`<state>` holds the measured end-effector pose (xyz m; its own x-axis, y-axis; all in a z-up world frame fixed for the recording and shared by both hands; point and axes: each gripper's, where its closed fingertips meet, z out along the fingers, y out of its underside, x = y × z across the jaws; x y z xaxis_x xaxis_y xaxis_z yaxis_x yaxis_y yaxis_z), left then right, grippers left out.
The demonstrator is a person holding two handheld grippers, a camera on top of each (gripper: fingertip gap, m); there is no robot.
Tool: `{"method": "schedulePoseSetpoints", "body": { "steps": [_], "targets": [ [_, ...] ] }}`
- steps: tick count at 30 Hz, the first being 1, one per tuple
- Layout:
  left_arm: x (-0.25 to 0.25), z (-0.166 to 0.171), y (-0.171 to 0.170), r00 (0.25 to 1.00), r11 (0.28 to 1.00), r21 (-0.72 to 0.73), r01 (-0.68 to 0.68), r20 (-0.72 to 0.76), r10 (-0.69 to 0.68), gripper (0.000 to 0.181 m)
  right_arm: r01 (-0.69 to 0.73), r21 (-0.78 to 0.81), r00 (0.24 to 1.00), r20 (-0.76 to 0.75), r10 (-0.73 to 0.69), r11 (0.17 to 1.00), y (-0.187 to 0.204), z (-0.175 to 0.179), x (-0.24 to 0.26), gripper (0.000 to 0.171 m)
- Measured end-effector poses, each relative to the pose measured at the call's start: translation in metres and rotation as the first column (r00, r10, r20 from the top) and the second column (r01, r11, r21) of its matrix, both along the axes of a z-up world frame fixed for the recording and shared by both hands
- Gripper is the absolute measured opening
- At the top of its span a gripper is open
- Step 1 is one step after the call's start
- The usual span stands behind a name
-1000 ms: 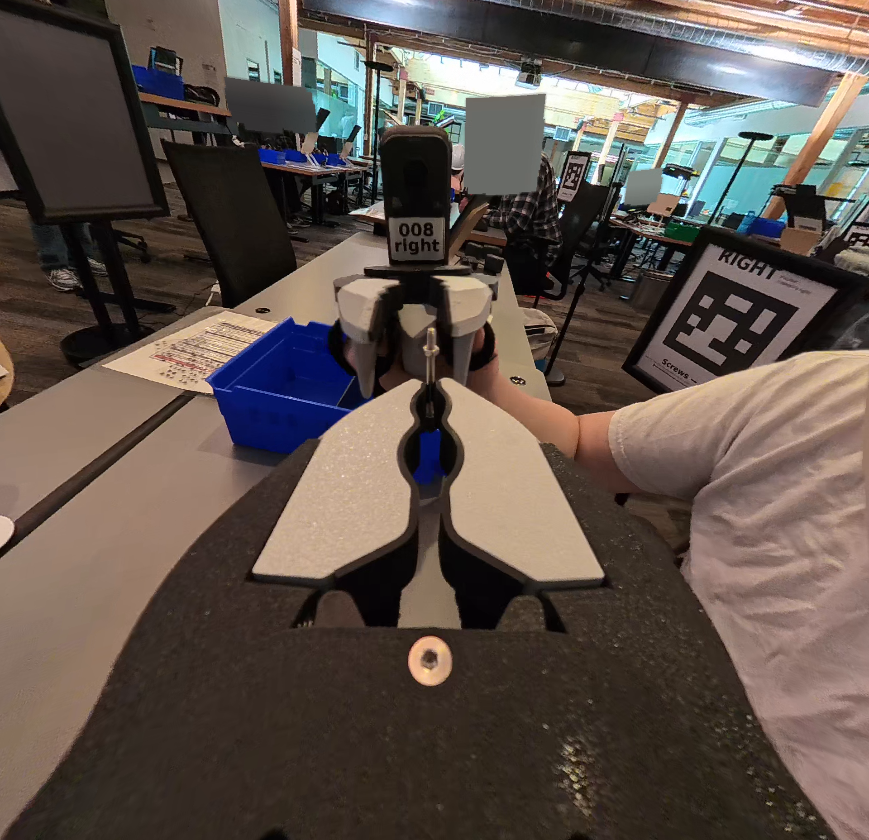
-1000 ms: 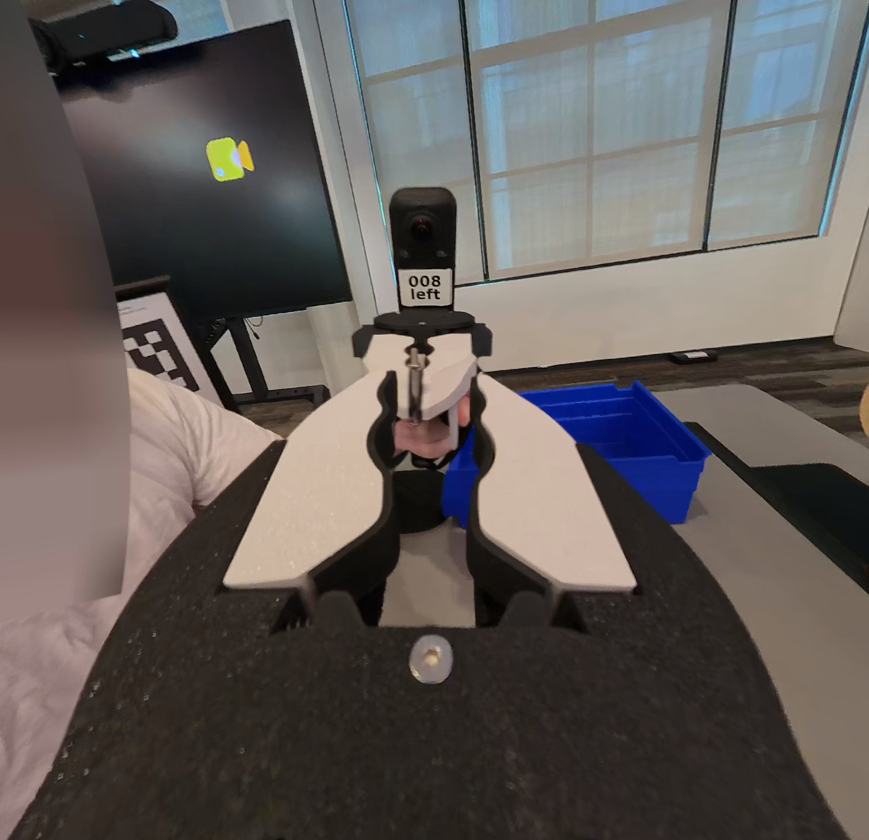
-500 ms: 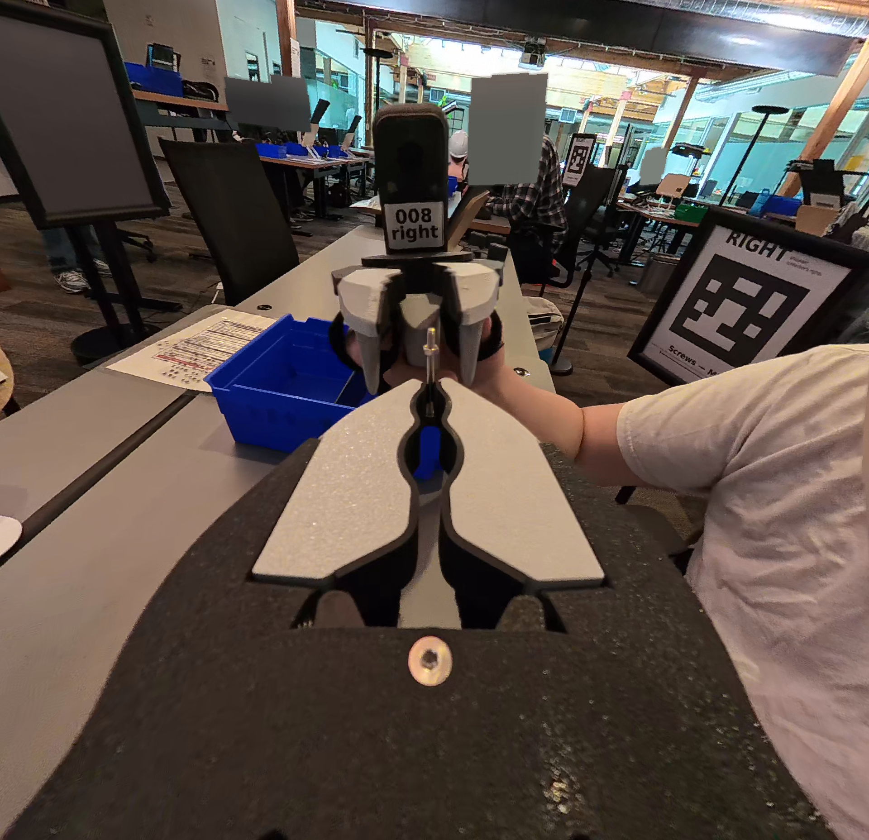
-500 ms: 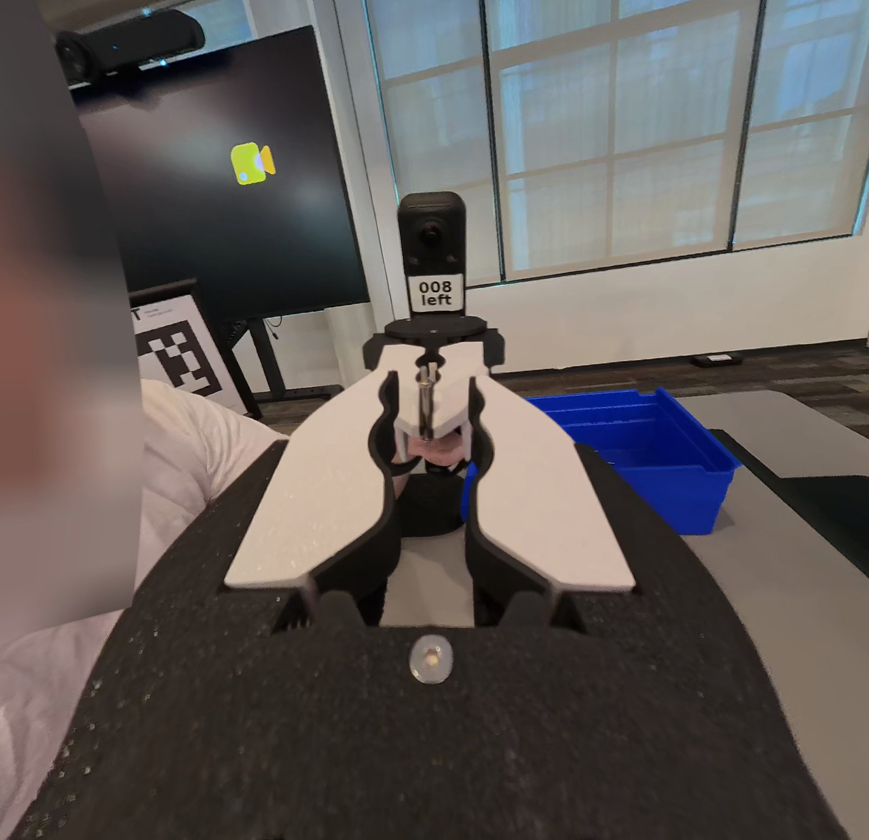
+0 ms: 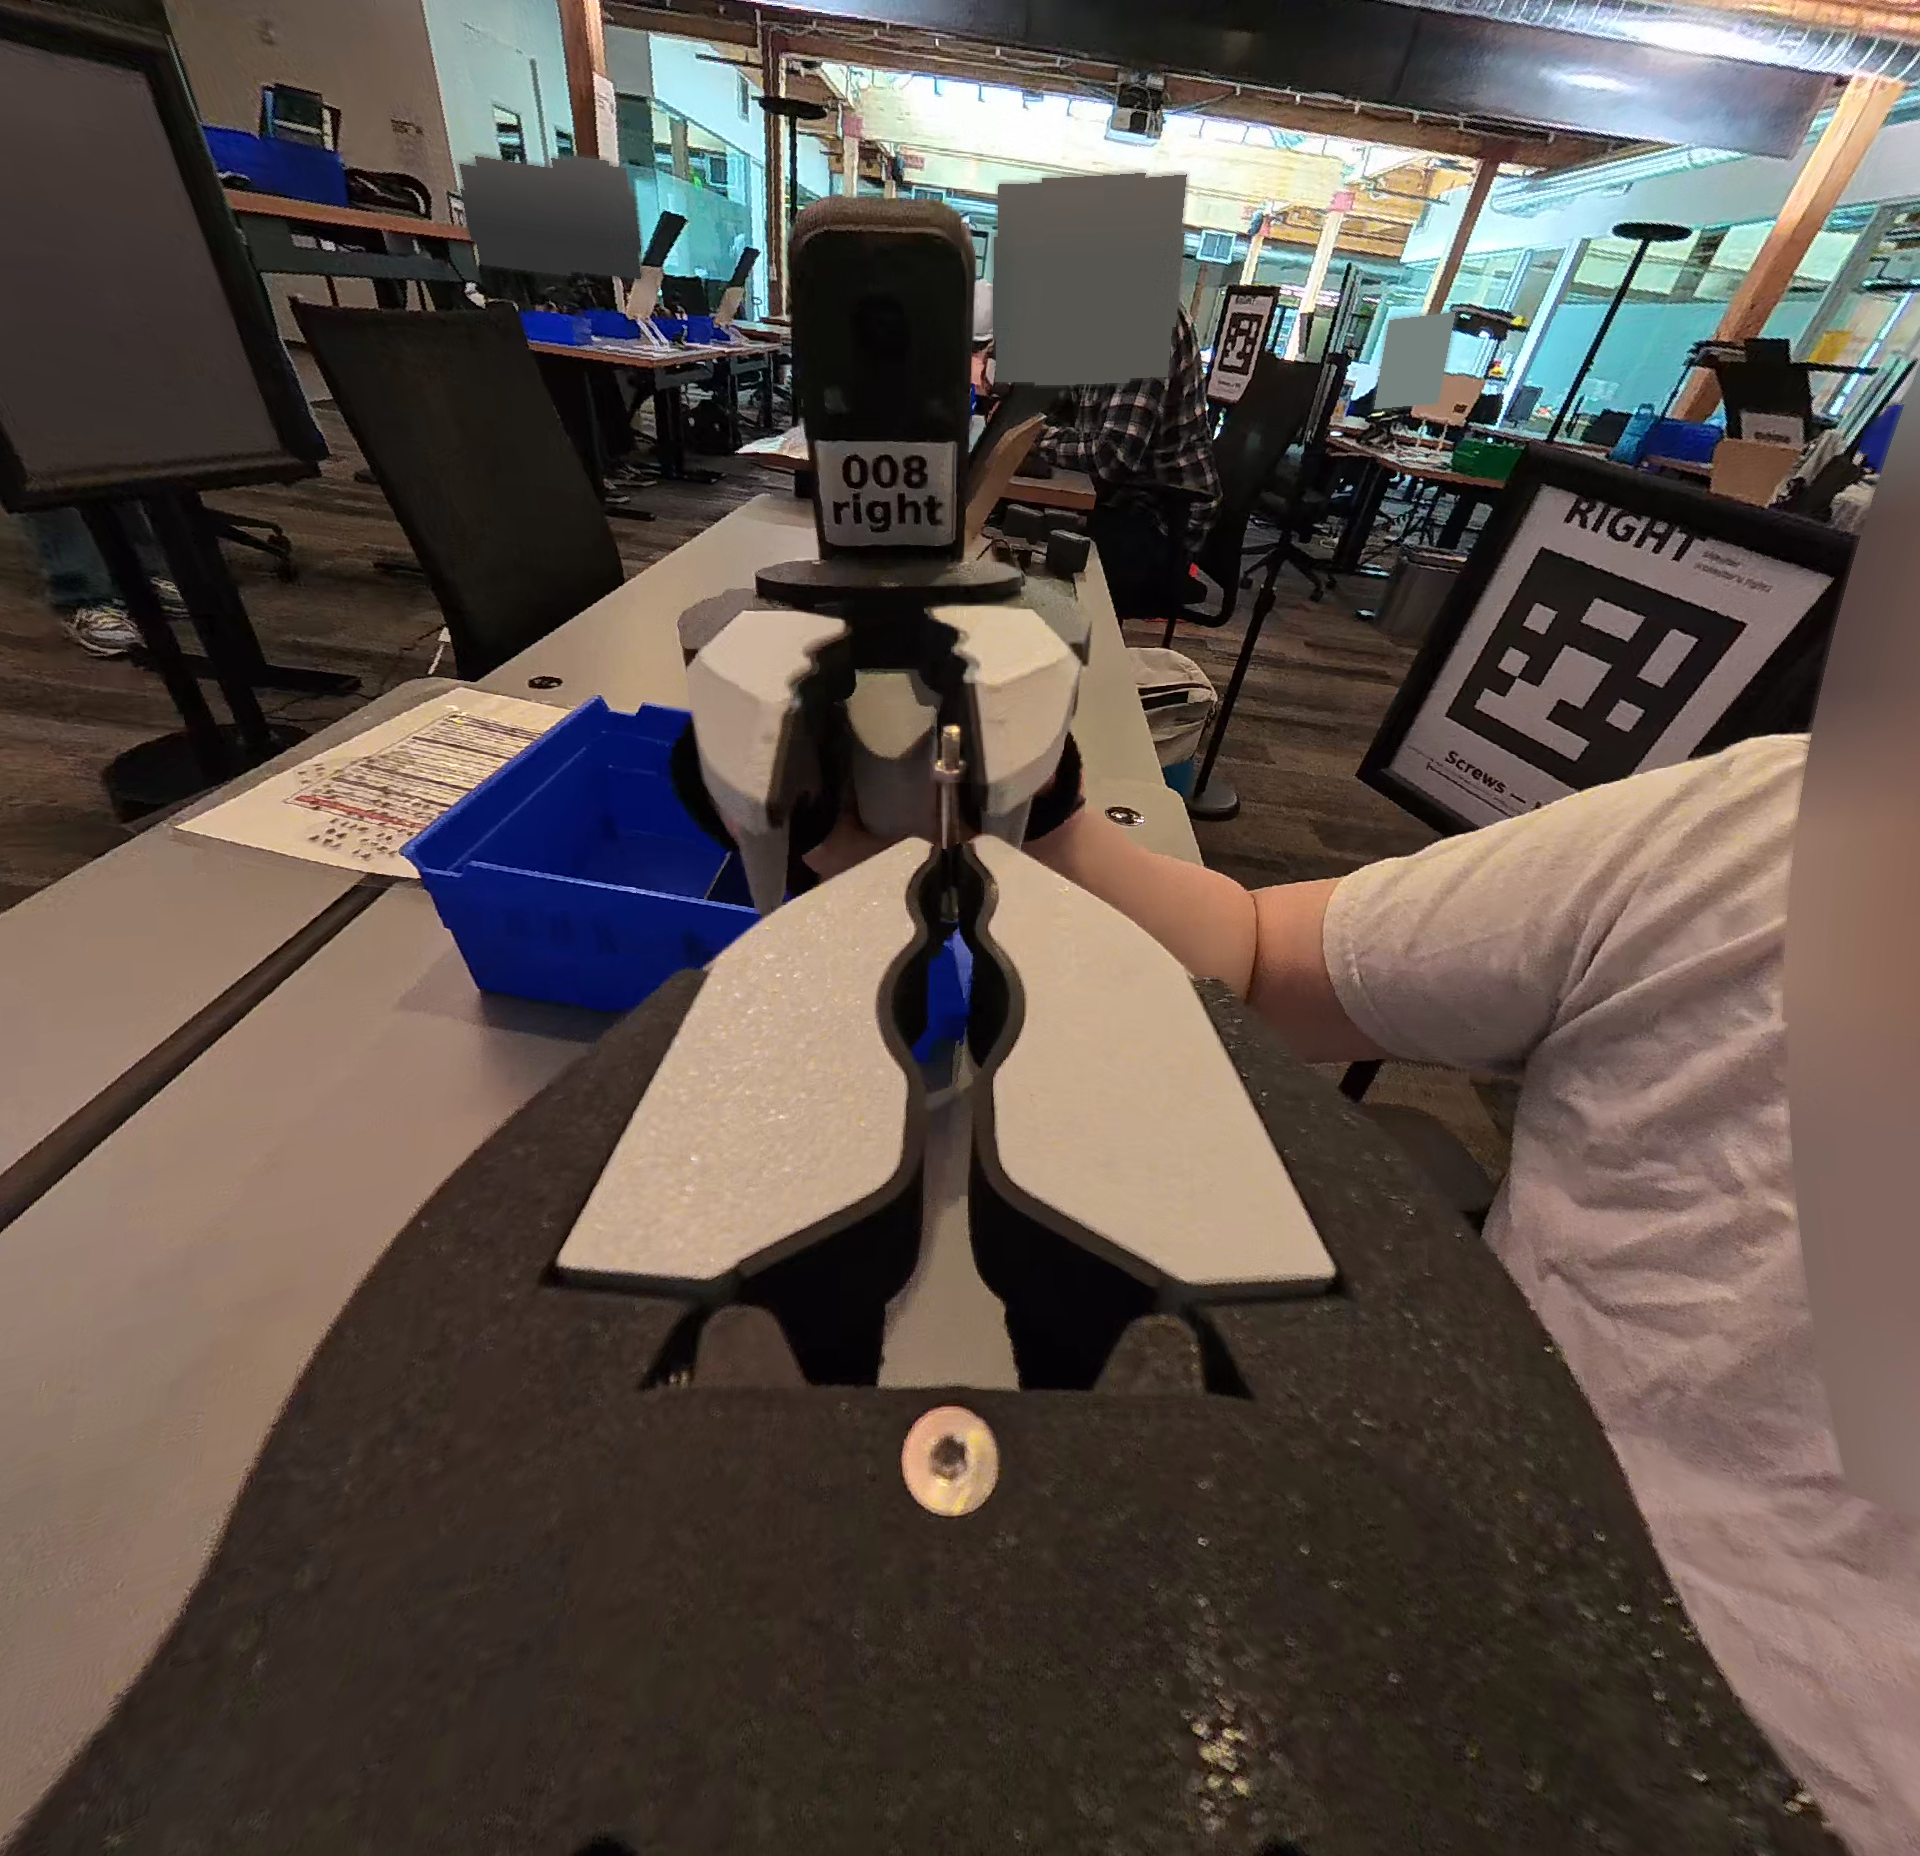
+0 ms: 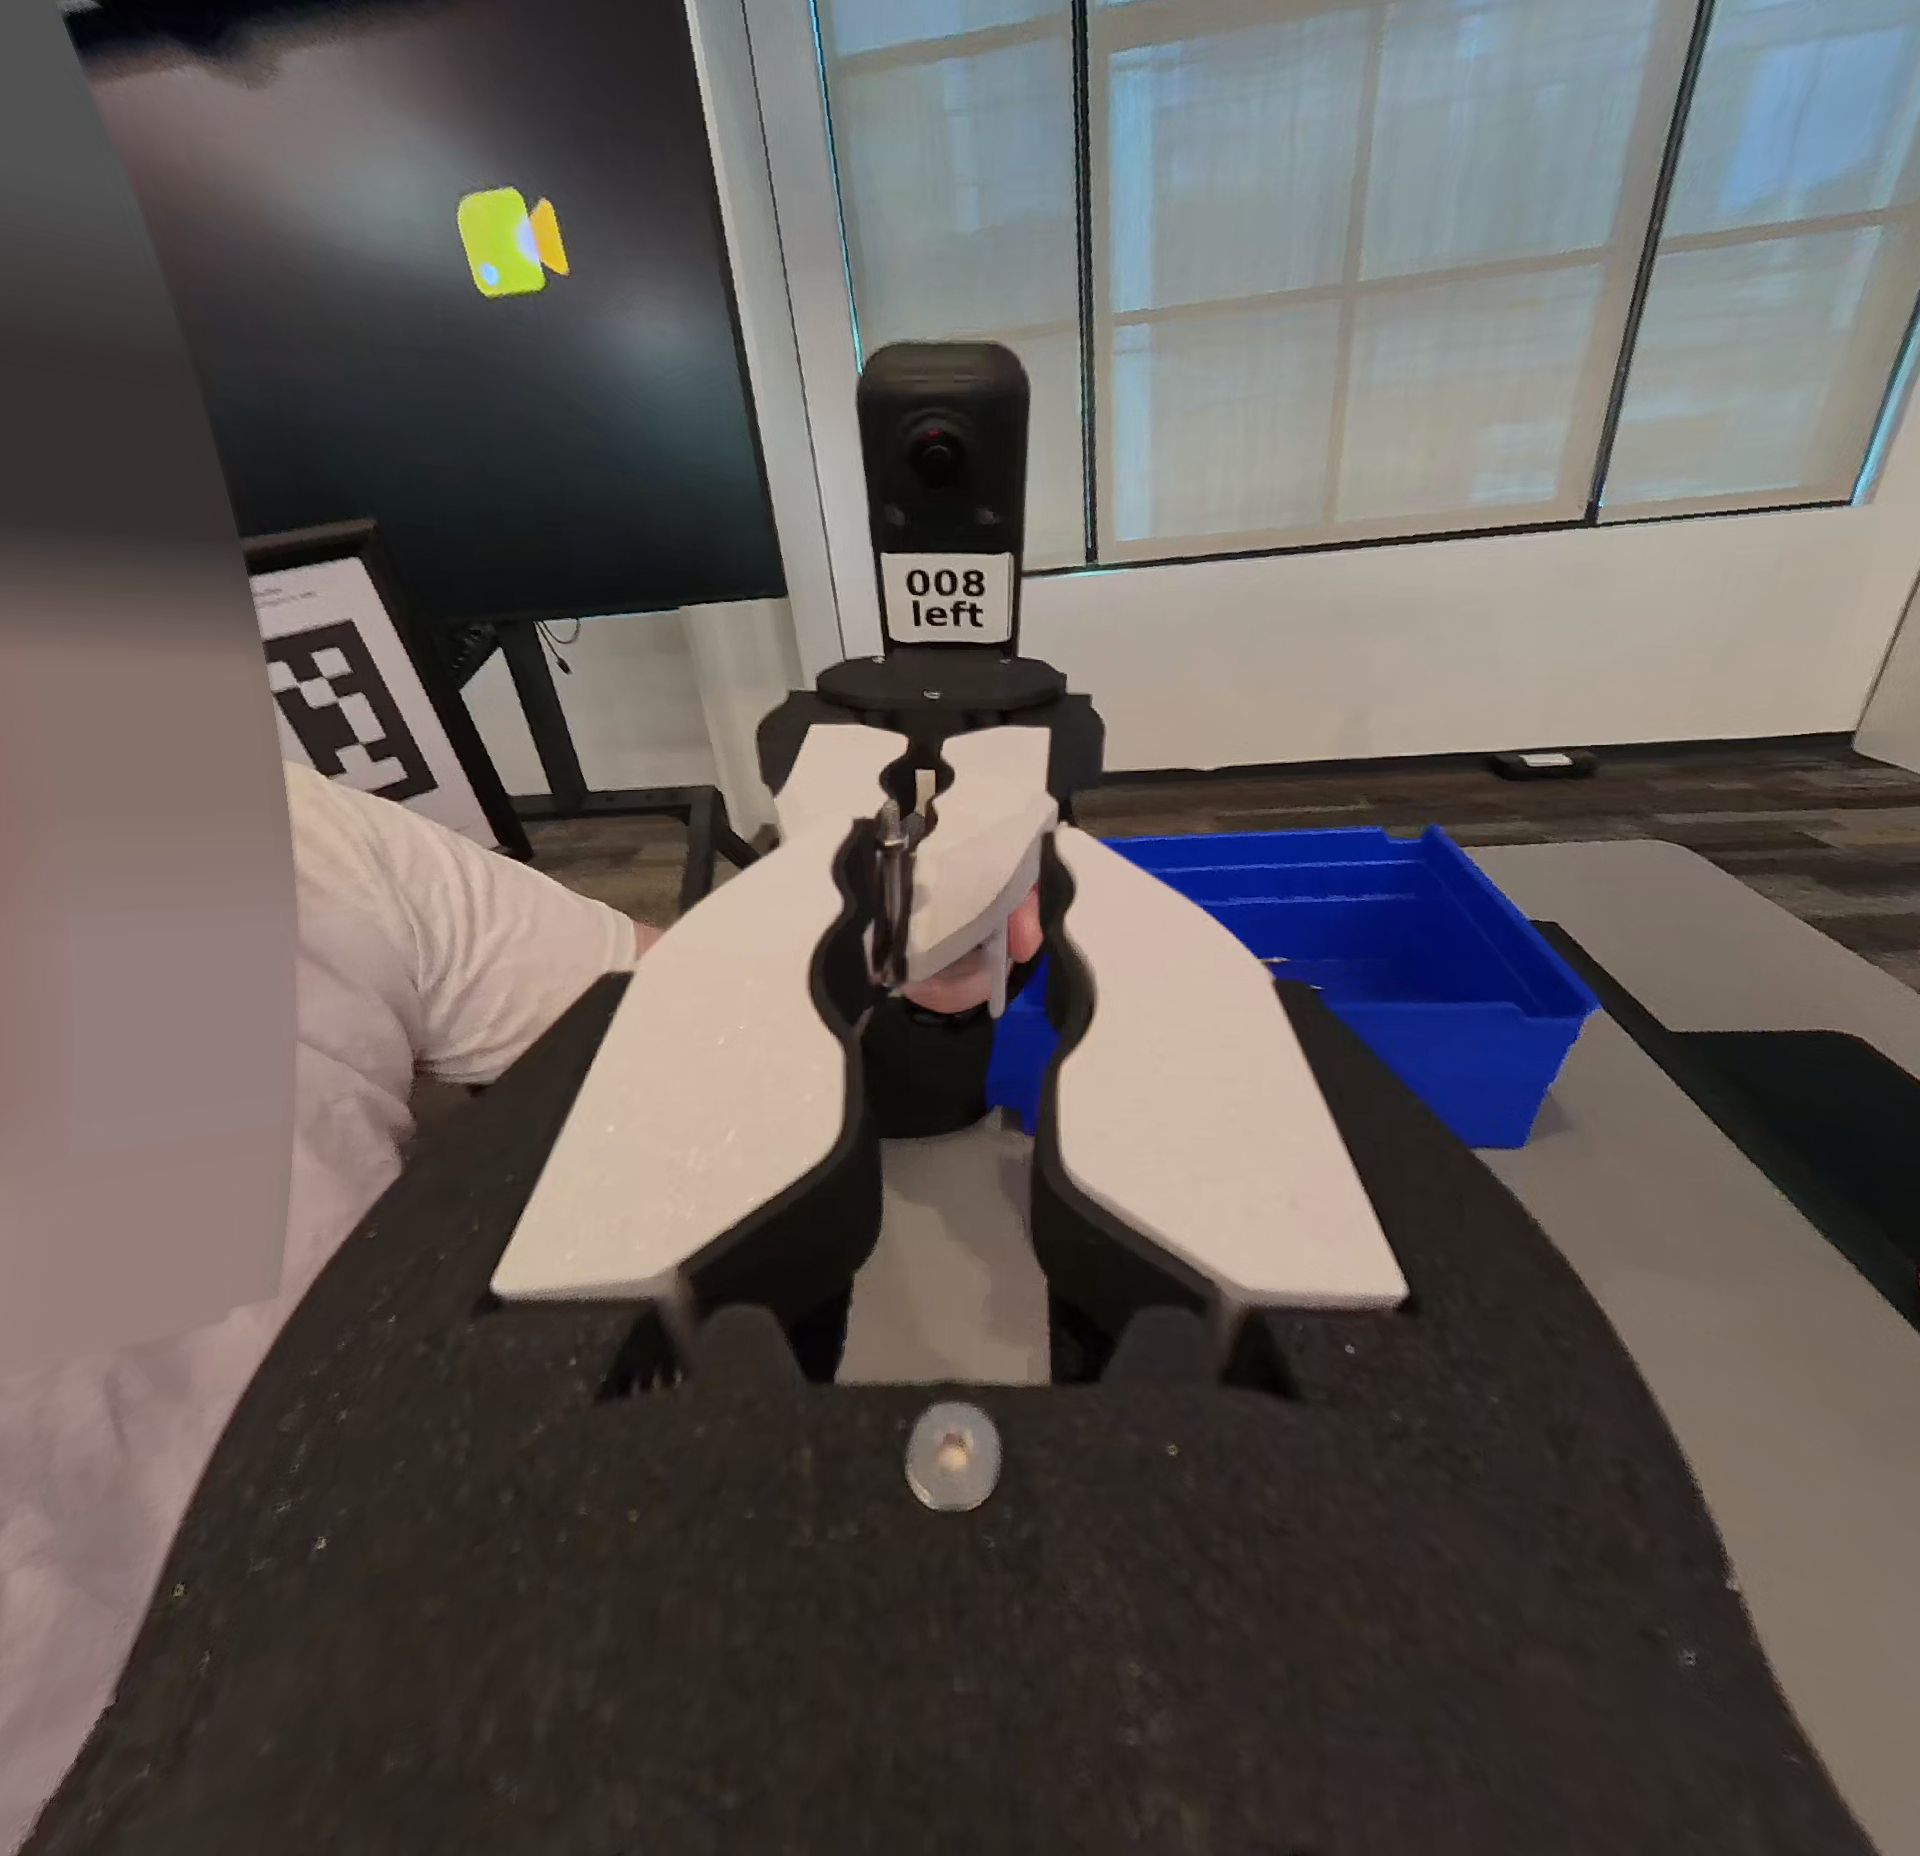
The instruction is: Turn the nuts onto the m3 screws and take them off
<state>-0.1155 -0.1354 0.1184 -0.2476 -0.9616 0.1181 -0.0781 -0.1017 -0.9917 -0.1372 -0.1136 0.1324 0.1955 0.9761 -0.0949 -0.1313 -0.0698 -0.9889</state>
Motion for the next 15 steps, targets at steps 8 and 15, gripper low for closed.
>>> {"method": "schedulePoseSetpoints", "body": {
  "steps": [8, 15],
  "targets": [
    [-0.002, 0.001, 0.007, 1.000, 1.000, -0.011, -0.020, 0.007, 0.020, 0.001, 0.018, -0.005, 1.000, -0.009, -0.018, 1.000, 0.005, 0.003, 0.014, 0.027],
    [0.002, -0.001, 0.002, 1.000, 1.000, -0.006, -0.009, 0.004, 0.009, 0.001, 0.025, 0.006, 1.000, 0.011, -0.025, 1.000, 0.004, 0.000, 0.005, 0.032]
  ]
}}
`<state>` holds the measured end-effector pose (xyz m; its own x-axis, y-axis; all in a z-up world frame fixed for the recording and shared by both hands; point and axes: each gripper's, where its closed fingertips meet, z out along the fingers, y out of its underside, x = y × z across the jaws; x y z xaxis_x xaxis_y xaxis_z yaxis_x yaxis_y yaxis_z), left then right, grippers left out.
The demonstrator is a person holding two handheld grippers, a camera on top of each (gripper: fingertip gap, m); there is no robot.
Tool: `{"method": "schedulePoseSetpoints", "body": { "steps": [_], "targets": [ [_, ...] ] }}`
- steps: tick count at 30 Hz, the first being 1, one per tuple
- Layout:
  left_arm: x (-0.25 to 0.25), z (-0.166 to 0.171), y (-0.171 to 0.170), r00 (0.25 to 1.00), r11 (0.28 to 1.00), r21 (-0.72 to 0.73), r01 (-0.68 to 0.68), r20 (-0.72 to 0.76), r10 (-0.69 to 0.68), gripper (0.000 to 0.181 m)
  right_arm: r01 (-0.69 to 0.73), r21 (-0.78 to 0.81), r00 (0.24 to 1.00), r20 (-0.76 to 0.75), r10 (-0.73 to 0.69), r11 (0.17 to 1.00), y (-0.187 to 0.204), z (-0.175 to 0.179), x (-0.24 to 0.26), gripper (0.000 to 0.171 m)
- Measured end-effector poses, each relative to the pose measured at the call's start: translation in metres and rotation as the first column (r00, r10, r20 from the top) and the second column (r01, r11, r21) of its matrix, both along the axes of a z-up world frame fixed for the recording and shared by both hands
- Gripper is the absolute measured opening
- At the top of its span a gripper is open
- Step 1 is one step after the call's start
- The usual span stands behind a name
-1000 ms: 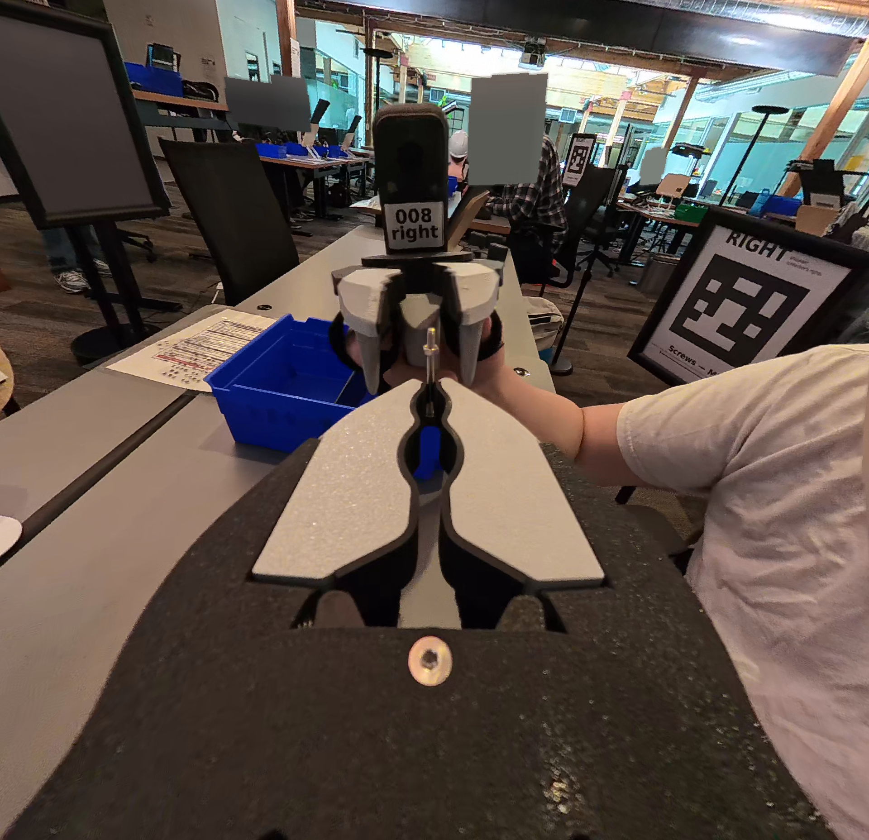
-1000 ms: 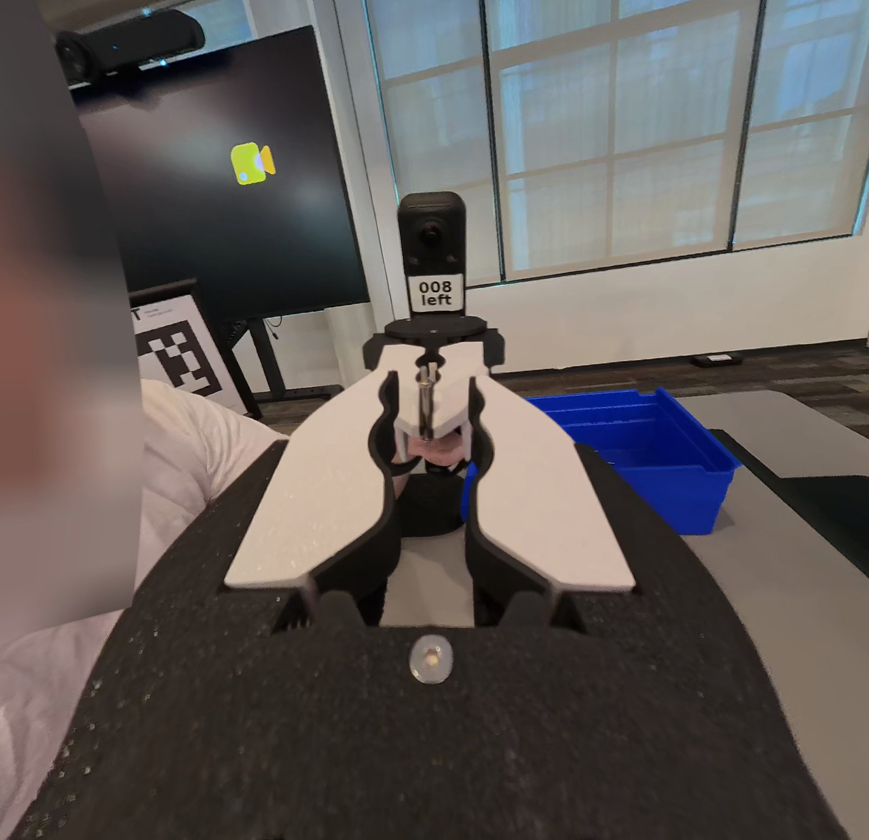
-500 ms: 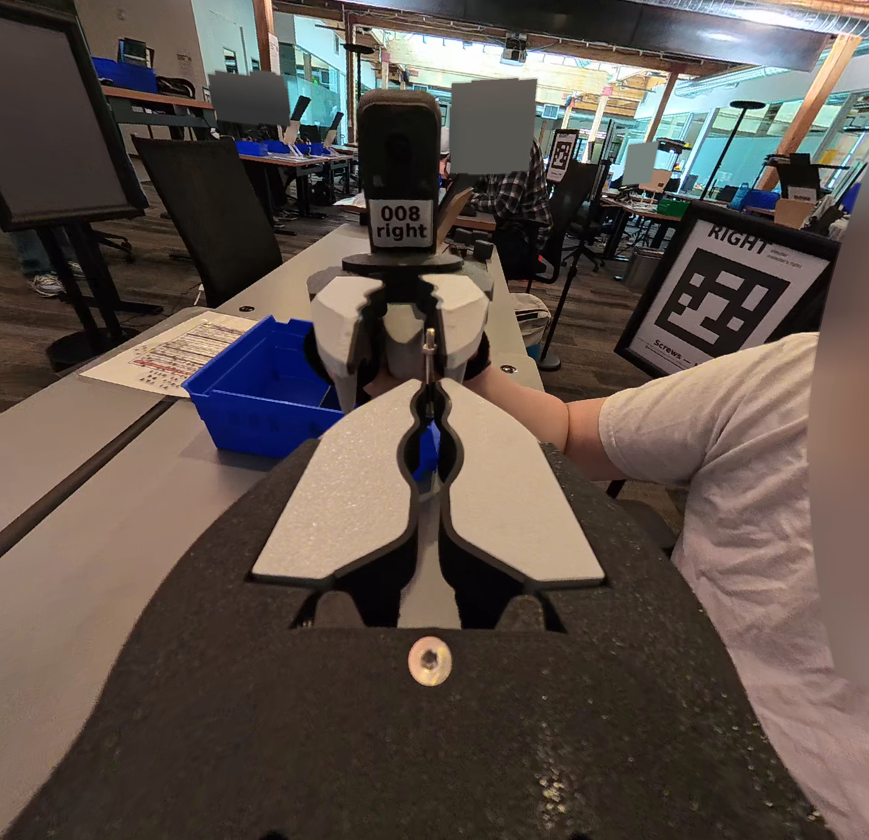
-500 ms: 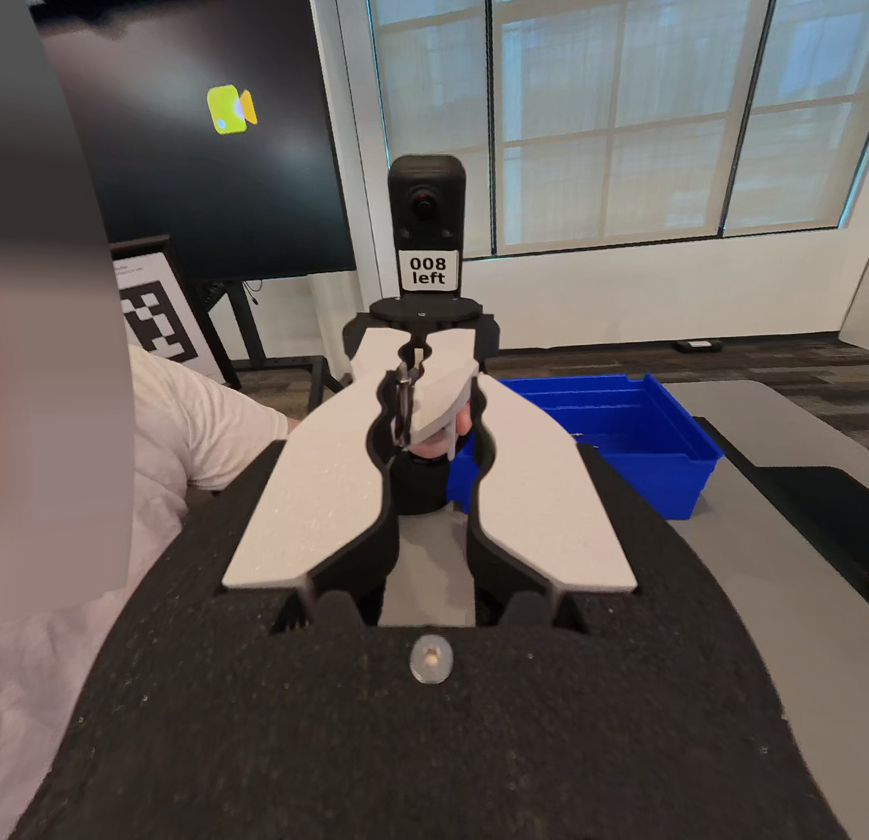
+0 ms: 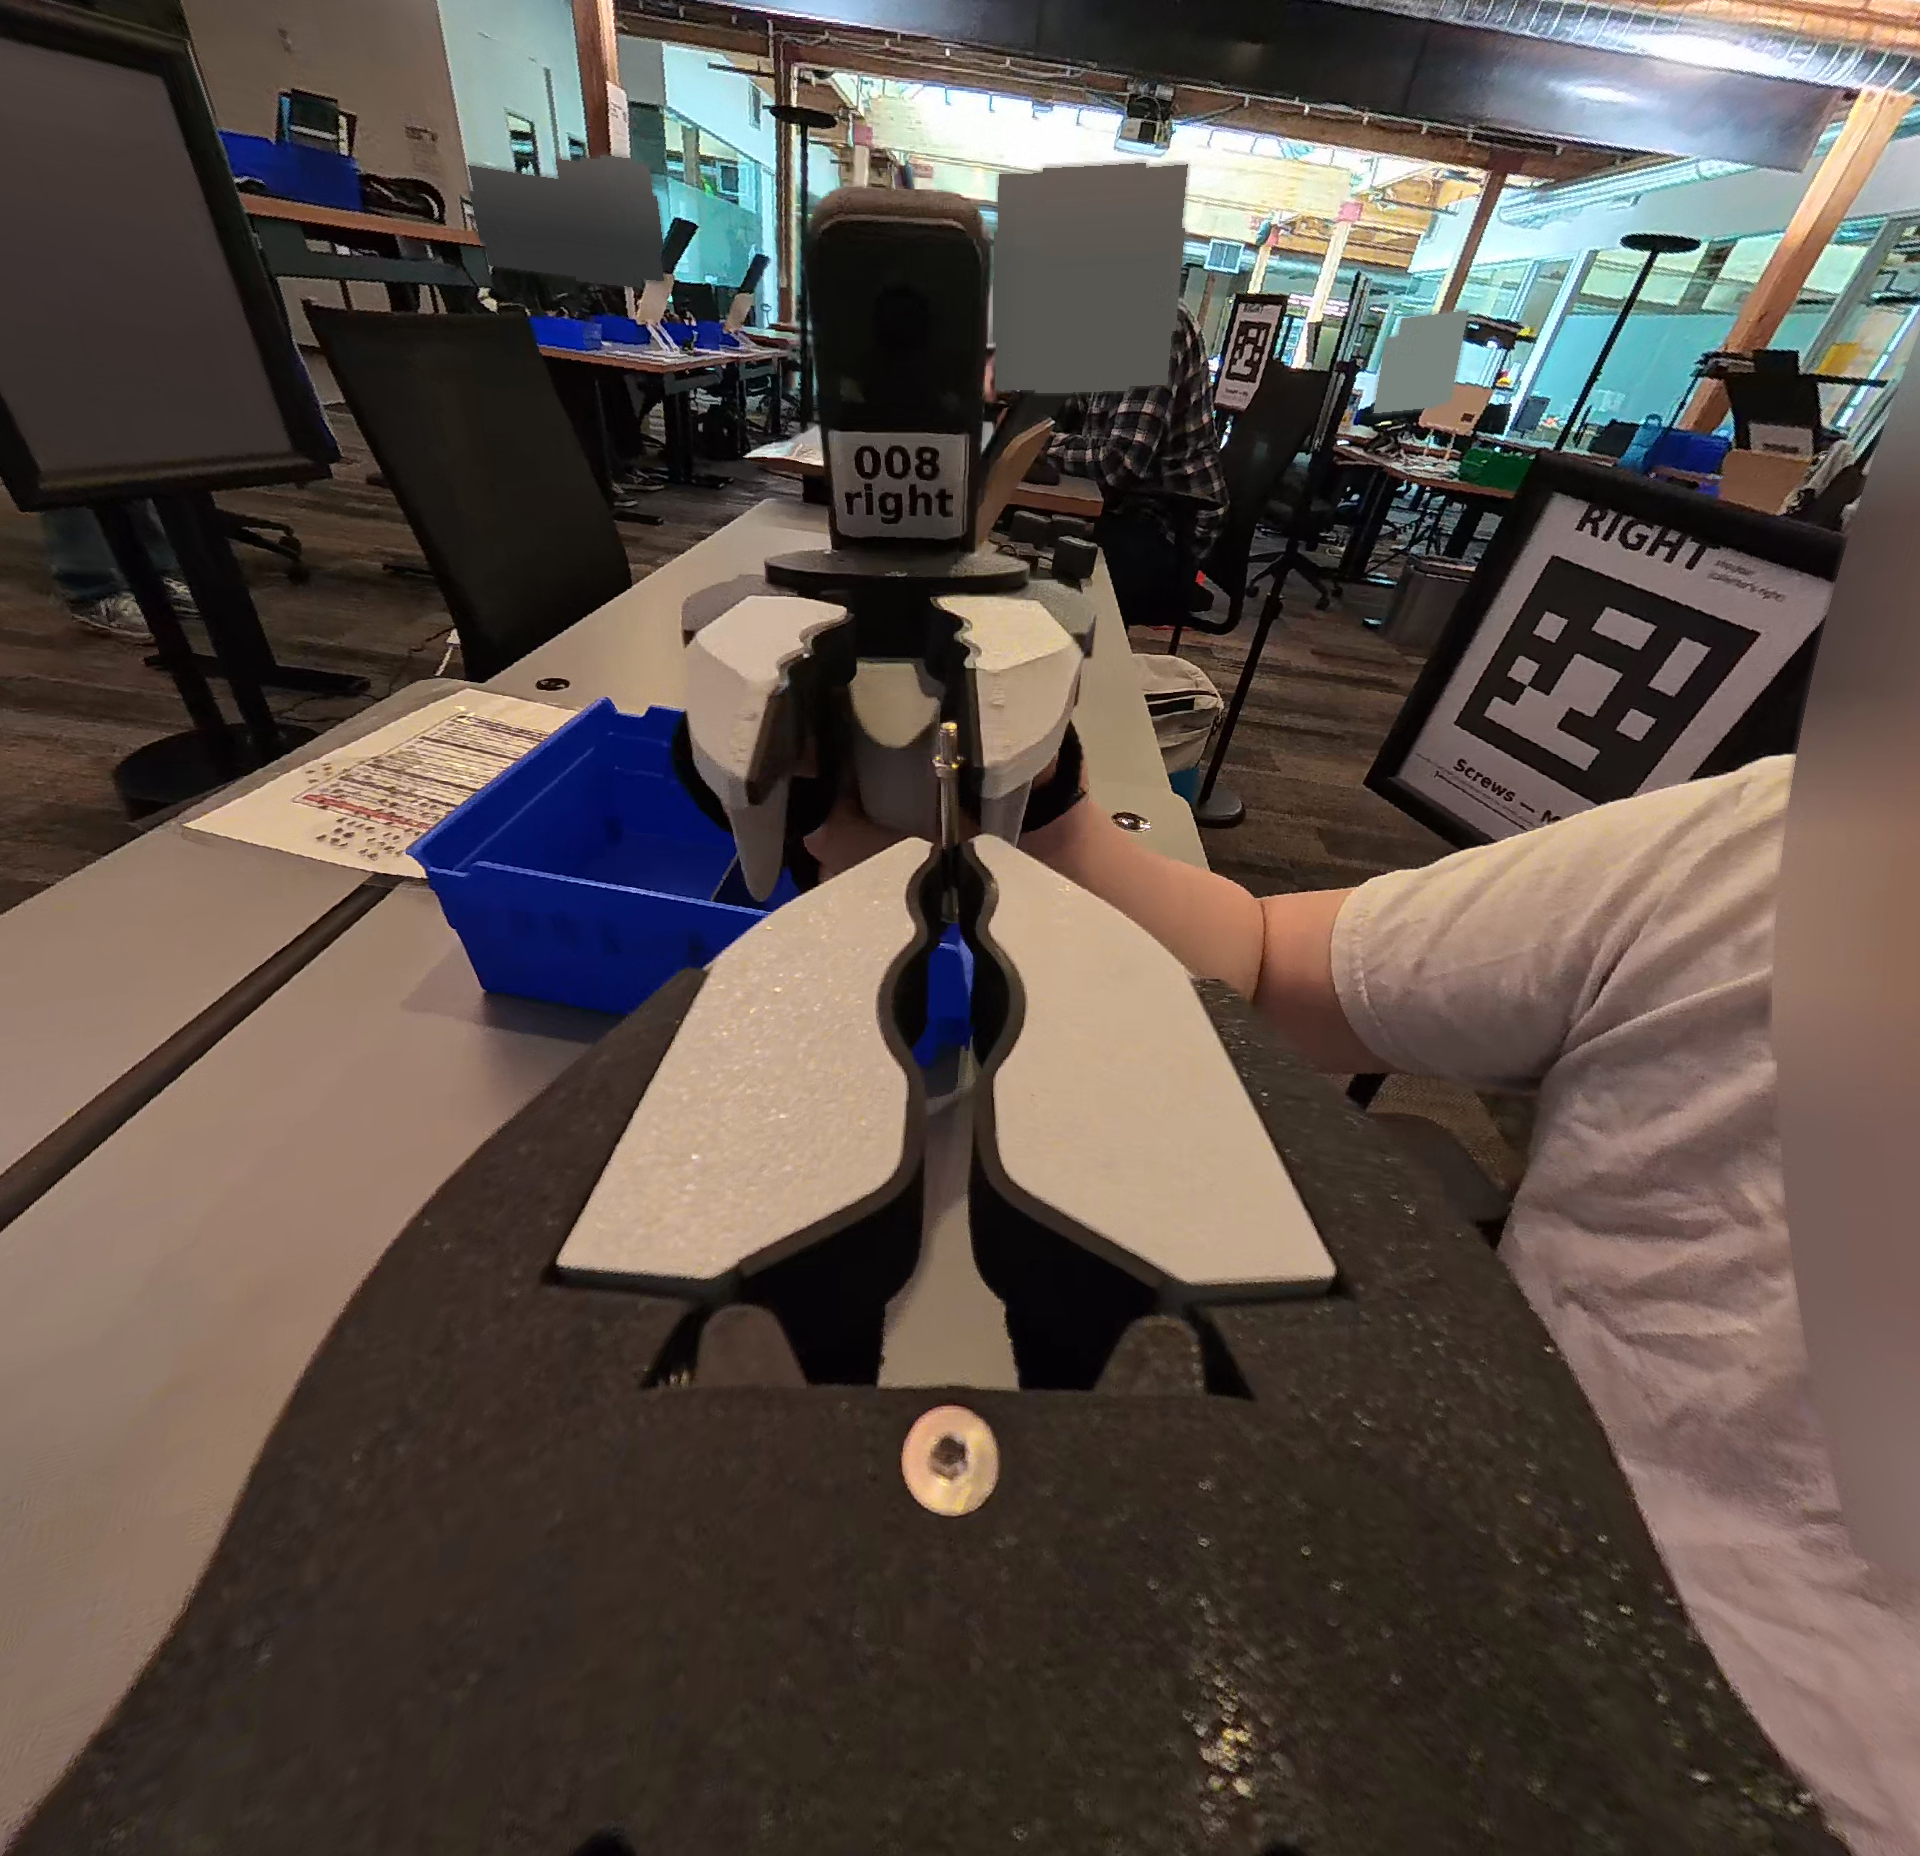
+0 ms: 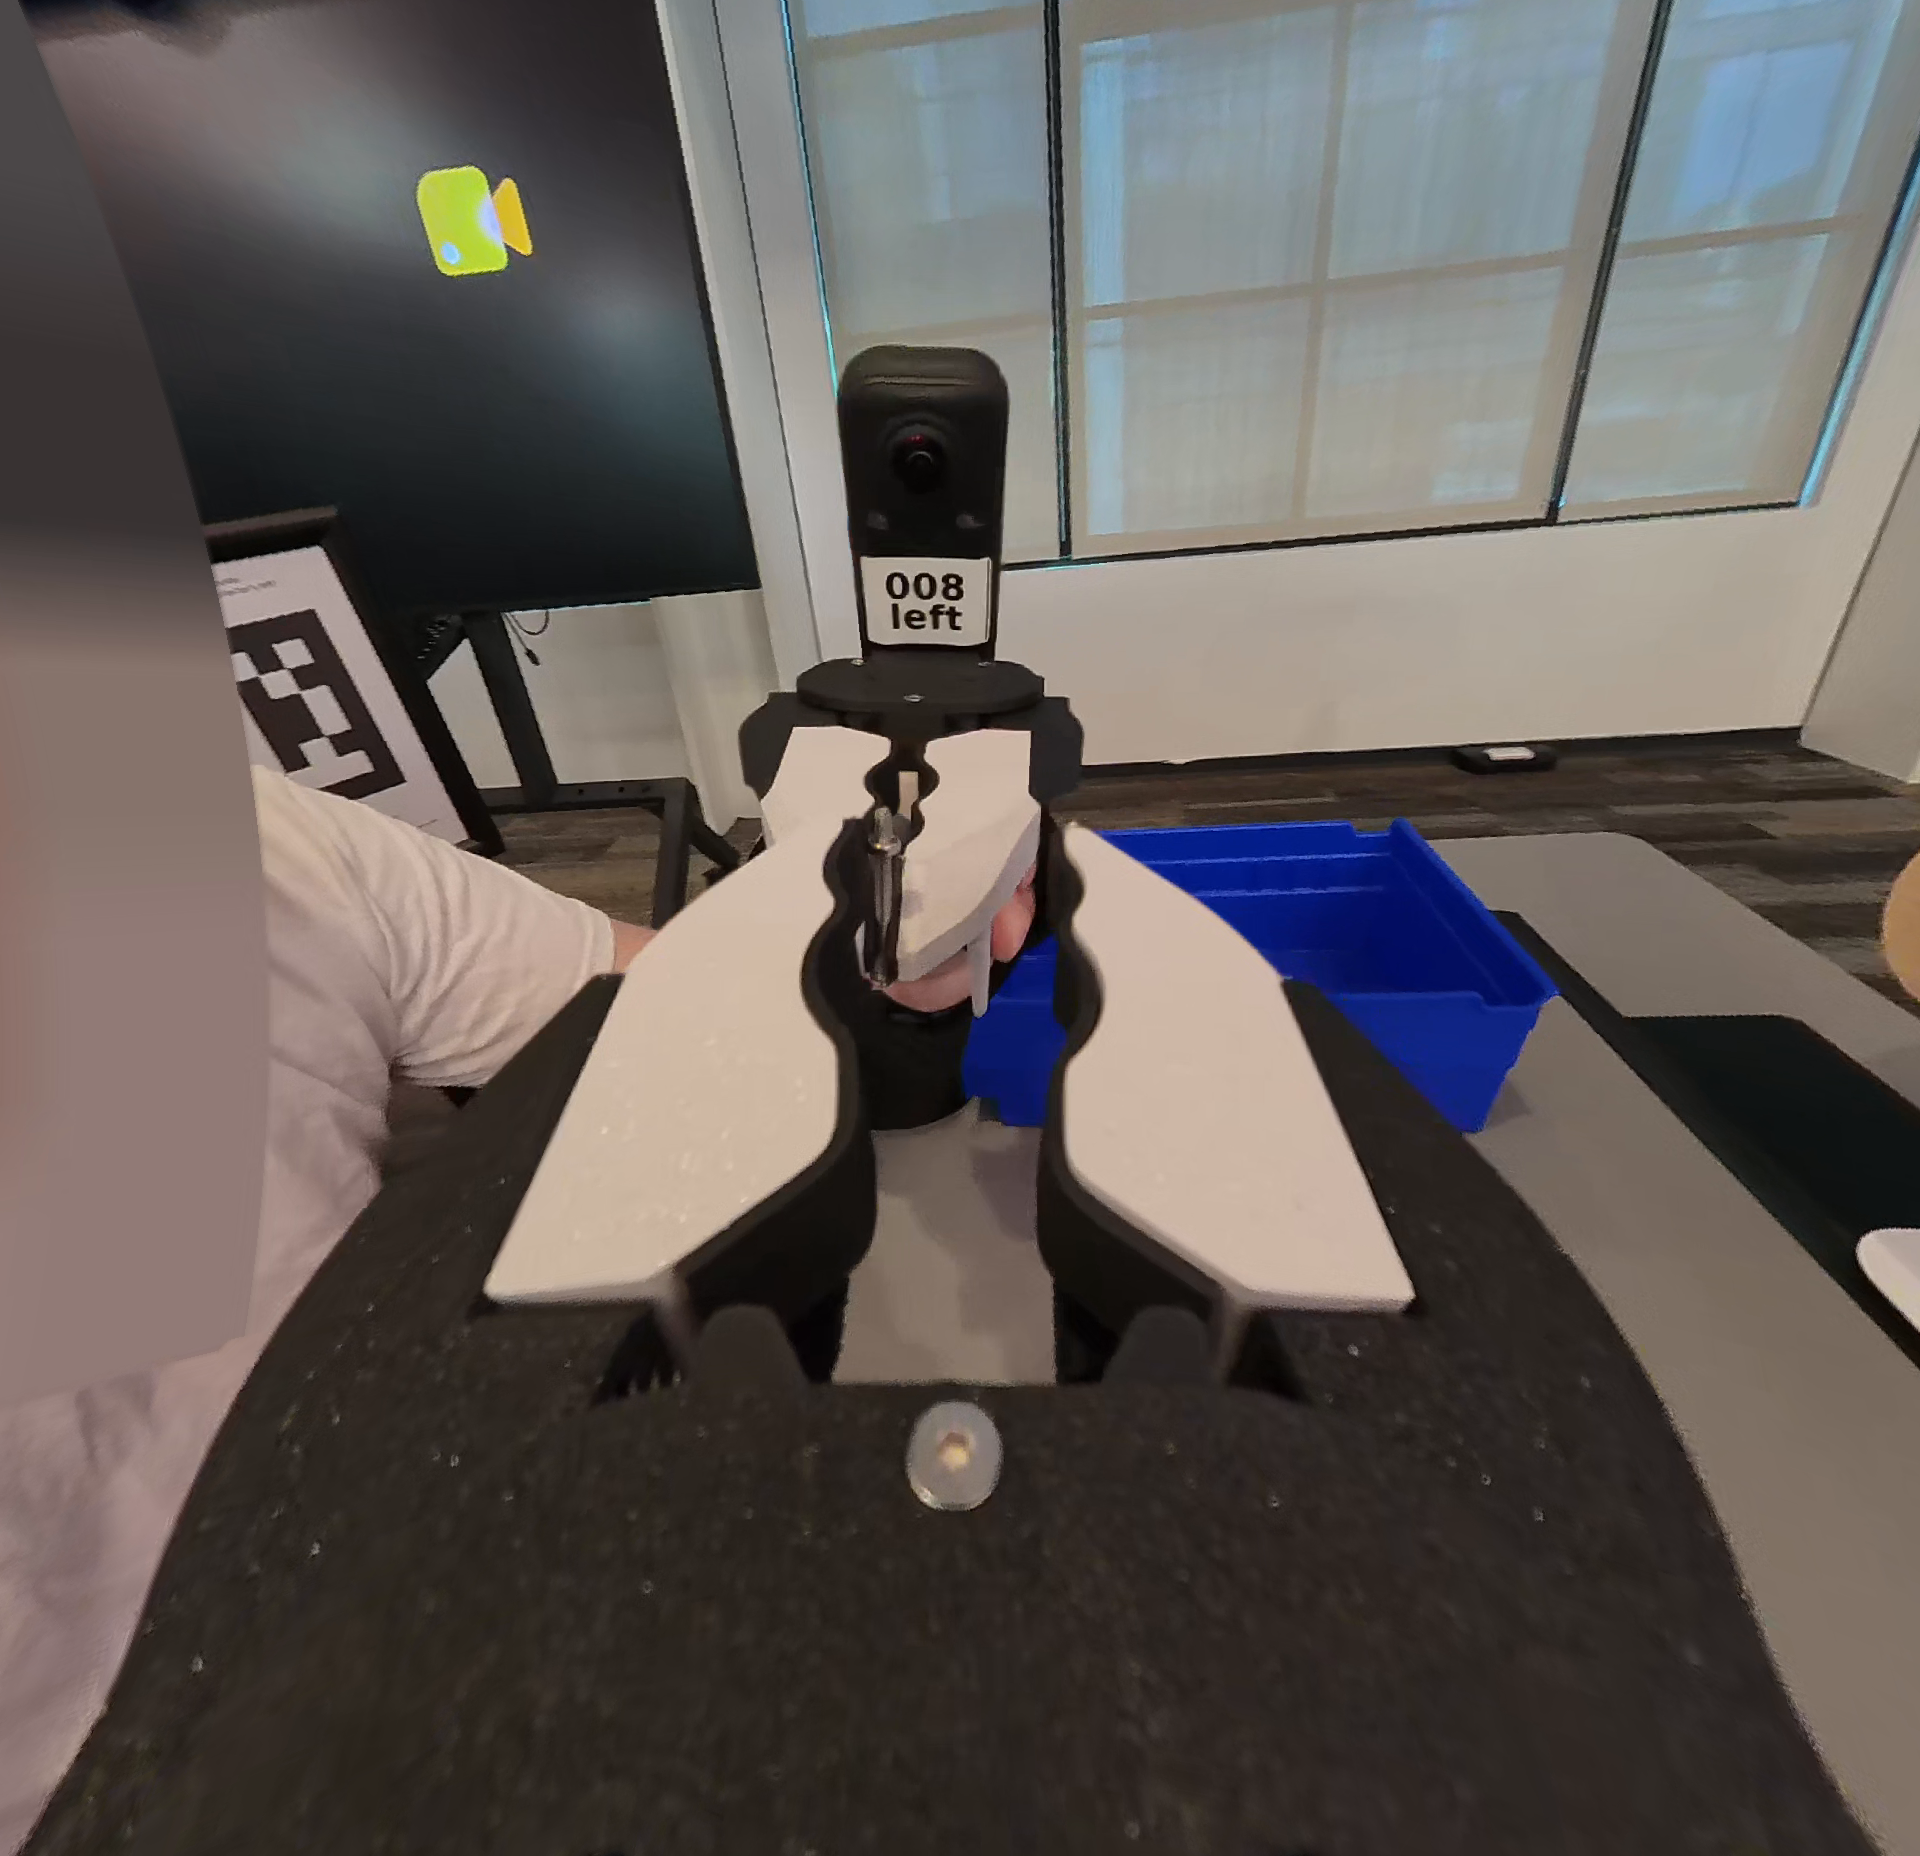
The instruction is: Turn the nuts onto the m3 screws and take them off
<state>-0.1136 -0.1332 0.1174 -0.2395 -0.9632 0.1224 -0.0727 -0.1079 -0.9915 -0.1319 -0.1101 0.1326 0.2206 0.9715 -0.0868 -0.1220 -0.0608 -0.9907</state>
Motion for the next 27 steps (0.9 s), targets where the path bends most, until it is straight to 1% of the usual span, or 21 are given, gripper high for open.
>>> {"method": "schedulePoseSetpoints", "body": {
  "steps": [2, 3, 4, 7, 9, 12, 16, 18, 22, 24, 25, 27],
  "targets": [
    [0.000, 0.000, 0.003, 1.000, 1.000, -0.005, -0.014, 0.001, 0.014, 0.001, 0.002, -0.015, 1.000, 0.002, -0.002, 1.000, 0.003, -0.001, 0.007, 0.032],
    [-0.001, 0.001, 0.003, 1.000, 1.000, -0.015, -0.003, 0.011, 0.004, 0.002, 0.020, -0.016, 1.000, 0.000, -0.020, 1.000, 0.007, -0.001, 0.011, 0.027],
    [-0.002, 0.003, 0.002, 1.000, 0.999, -0.031, 0.010, 0.014, -0.009, 0.002, 0.035, -0.014, 0.999, 0.001, -0.035, 0.999, 0.009, -0.001, 0.015, 0.027],
    [-0.002, 0.002, 0.004, 1.000, 1.000, -0.022, -0.008, 0.010, 0.008, 0.001, -0.024, -0.024, 1.000, -0.017, 0.024, 0.999, 0.001, 0.002, 0.014, 0.033],
    [0.000, 0.000, 0.001, 1.000, 1.000, -0.020, 0.001, 0.005, -0.001, 0.002, -0.041, -0.014, 0.999, -0.026, 0.041, 0.999, -0.004, 0.005, 0.009, 0.033],
    [0.003, -0.002, -0.003, 1.000, 1.000, -0.018, 0.012, 0.001, -0.012, 0.001, -0.028, -0.018, 1.000, 0.009, 0.028, 0.999, -0.001, -0.002, 0.002, 0.034],
    [0.003, -0.002, 0.004, 1.000, 1.000, -0.023, -0.012, 0.000, 0.012, 0.001, -0.023, -0.046, 1.000, 0.001, 0.023, 0.999, 0.004, -0.004, 0.008, 0.034],
    [0.001, 0.000, 0.004, 1.000, 0.999, -0.040, -0.002, 0.012, 0.003, 0.002, -0.008, -0.041, 1.000, -0.005, 0.008, 0.999, 0.005, -0.001, 0.012, 0.029],
    [0.001, 0.000, 0.002, 1.000, 1.000, -0.026, -0.003, 0.010, 0.003, 0.002, -0.041, -0.021, 0.999, -0.013, 0.040, 0.999, -0.005, 0.004, 0.005, 0.032],
    [0.002, 0.000, -0.001, 1.000, 1.000, -0.029, 0.011, 0.012, -0.010, 0.002, -0.007, -0.020, 1.000, 0.010, 0.007, 1.000, -0.001, 0.000, 0.001, 0.031],
    [0.002, 0.000, -0.001, 1.000, 1.000, -0.030, 0.007, 0.009, -0.007, 0.002, 0.001, -0.023, 1.000, 0.009, -0.001, 1.000, 0.000, -0.001, 0.001, 0.034],
    [0.002, 0.000, 0.000, 1.000, 0.999, -0.037, 0.001, 0.013, -0.001, 0.002, -0.017, -0.044, 1.000, -0.007, 0.017, 0.999, 0.002, -0.001, 0.004, 0.033]
  ]
}}
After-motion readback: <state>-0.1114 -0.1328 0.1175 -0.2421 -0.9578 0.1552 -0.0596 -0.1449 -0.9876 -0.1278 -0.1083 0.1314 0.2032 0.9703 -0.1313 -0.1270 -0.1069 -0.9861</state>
